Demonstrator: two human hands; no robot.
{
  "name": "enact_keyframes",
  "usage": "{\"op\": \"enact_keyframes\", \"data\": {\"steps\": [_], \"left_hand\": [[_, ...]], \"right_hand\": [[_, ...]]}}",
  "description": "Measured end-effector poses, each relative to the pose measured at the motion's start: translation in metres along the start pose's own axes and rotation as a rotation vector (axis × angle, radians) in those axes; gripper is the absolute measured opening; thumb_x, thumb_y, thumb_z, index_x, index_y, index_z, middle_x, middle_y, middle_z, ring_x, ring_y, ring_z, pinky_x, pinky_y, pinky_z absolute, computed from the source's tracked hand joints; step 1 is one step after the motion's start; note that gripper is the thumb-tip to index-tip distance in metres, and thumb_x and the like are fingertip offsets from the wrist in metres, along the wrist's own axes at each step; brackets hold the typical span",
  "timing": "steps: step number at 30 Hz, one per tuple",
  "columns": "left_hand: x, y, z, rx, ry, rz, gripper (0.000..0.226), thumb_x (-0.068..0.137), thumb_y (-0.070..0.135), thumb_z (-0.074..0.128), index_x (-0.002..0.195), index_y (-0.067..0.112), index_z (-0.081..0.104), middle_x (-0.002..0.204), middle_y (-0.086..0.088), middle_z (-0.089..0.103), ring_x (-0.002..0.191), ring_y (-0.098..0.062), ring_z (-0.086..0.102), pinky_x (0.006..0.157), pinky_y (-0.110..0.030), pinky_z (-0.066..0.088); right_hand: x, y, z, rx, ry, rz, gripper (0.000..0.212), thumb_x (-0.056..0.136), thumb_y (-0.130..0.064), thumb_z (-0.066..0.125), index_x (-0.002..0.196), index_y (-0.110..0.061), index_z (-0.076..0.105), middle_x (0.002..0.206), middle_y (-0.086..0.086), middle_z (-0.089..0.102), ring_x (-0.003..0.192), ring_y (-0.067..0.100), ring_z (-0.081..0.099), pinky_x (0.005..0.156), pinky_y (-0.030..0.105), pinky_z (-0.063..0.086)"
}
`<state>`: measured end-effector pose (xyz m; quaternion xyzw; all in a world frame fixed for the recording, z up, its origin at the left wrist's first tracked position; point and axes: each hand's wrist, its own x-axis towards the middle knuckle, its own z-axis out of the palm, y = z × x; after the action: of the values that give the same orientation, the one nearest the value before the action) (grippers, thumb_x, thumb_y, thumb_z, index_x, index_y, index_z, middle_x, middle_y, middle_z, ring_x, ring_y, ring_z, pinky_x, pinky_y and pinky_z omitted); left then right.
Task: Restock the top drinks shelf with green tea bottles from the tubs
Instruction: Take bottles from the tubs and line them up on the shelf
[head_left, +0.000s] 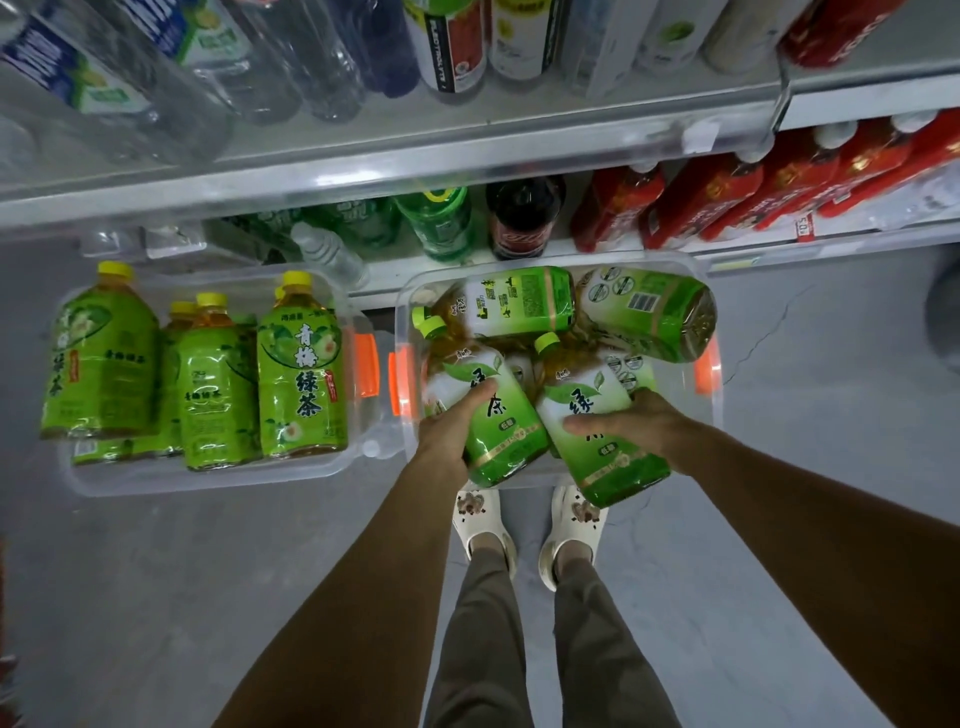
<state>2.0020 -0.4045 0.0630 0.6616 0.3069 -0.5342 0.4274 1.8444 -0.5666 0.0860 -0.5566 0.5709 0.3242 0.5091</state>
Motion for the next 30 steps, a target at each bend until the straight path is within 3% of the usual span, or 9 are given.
{"op": "enact_keyframes", "data": {"steps": [4,9,11,16,18,21,23,27,30], "left_hand": [[-0.001,-0.001,-0.004,0.077,0.063,0.041,0.121,0.017,0.059,0.095,0.124,0.014,0.062,0.113,-0.01,0.073,0.099,-0.029,0.072,0.075,-0.044,0.063],[-0.032,-0.001,-0.01,0.133,0.002,0.09,0.104,0.032,0.048,0.099,0.122,0.01,0.064,0.11,-0.011,0.075,0.097,-0.029,0.074,0.082,-0.042,0.061],[-0.046,0.0,-0.012,0.186,0.009,0.111,0.116,0.023,0.055,0.097,0.123,0.01,0.059,0.115,-0.01,0.072,0.103,-0.029,0.071,0.09,-0.046,0.058],[-0.092,0.014,-0.013,0.301,0.007,0.168,0.126,0.031,0.052,0.096,0.137,0.008,0.043,0.131,-0.011,0.06,0.121,-0.032,0.059,0.105,-0.051,0.048],[-0.109,0.02,-0.013,0.311,0.005,0.212,0.126,0.027,0.054,0.096,0.134,0.01,0.045,0.13,-0.01,0.062,0.117,-0.031,0.062,0.102,-0.049,0.05],[-0.139,0.031,-0.017,0.294,-0.012,0.259,0.088,0.047,0.042,0.098,0.115,0.012,0.052,0.115,-0.008,0.067,0.097,-0.023,0.067,0.082,-0.036,0.055],[-0.156,0.036,-0.02,0.267,-0.04,0.277,0.068,0.063,0.029,0.094,0.111,0.012,0.049,0.113,-0.004,0.066,0.088,-0.017,0.063,0.071,-0.028,0.049],[-0.196,0.05,-0.026,0.232,-0.086,0.352,0.096,0.065,0.031,0.092,0.143,0.01,0.039,0.133,-0.006,0.053,0.119,-0.024,0.054,0.096,-0.028,0.039],[-0.223,0.058,-0.031,0.206,-0.104,0.426,0.116,0.036,0.046,0.099,0.135,0.016,0.047,0.134,-0.002,0.061,0.122,-0.024,0.058,0.111,-0.041,0.041]], "right_hand": [[-0.008,0.003,0.008,0.111,0.02,-0.015,0.121,0.051,-0.059,0.087,0.143,0.001,0.035,0.147,0.021,0.044,0.135,0.036,0.043,0.106,0.042,0.039],[-0.032,0.005,0.004,0.209,0.028,-0.04,0.115,0.065,-0.051,0.085,0.149,0.0,0.025,0.154,0.022,0.035,0.142,0.036,0.035,0.111,0.044,0.035],[-0.046,0.002,-0.003,0.225,0.037,-0.056,0.114,0.066,-0.051,0.085,0.149,0.001,0.026,0.153,0.021,0.037,0.14,0.035,0.037,0.107,0.041,0.037],[-0.084,-0.008,-0.022,0.247,0.045,-0.123,0.135,0.031,-0.073,0.087,0.14,-0.007,0.044,0.136,0.015,0.057,0.122,0.031,0.055,0.105,0.046,0.045],[-0.099,-0.014,-0.031,0.29,0.049,-0.187,0.123,0.03,-0.072,0.088,0.133,-0.013,0.053,0.129,0.006,0.064,0.116,0.026,0.06,0.103,0.044,0.048],[-0.123,-0.027,-0.046,0.345,0.052,-0.259,0.097,0.047,-0.058,0.092,0.128,-0.019,0.055,0.121,-0.002,0.065,0.11,0.021,0.061,0.093,0.034,0.052],[-0.136,-0.031,-0.054,0.356,0.076,-0.271,0.113,0.035,-0.068,0.092,0.129,-0.017,0.057,0.121,0.001,0.068,0.11,0.022,0.064,0.098,0.04,0.052],[-0.169,-0.041,-0.07,0.399,0.103,-0.331,0.117,0.026,-0.069,0.092,0.126,-0.017,0.06,0.116,0.003,0.072,0.104,0.023,0.069,0.097,0.044,0.054],[-0.215,-0.055,-0.079,0.38,0.126,-0.403,0.121,0.029,-0.071,0.09,0.13,-0.014,0.056,0.12,0.003,0.069,0.11,0.022,0.064,0.101,0.044,0.049]]}}
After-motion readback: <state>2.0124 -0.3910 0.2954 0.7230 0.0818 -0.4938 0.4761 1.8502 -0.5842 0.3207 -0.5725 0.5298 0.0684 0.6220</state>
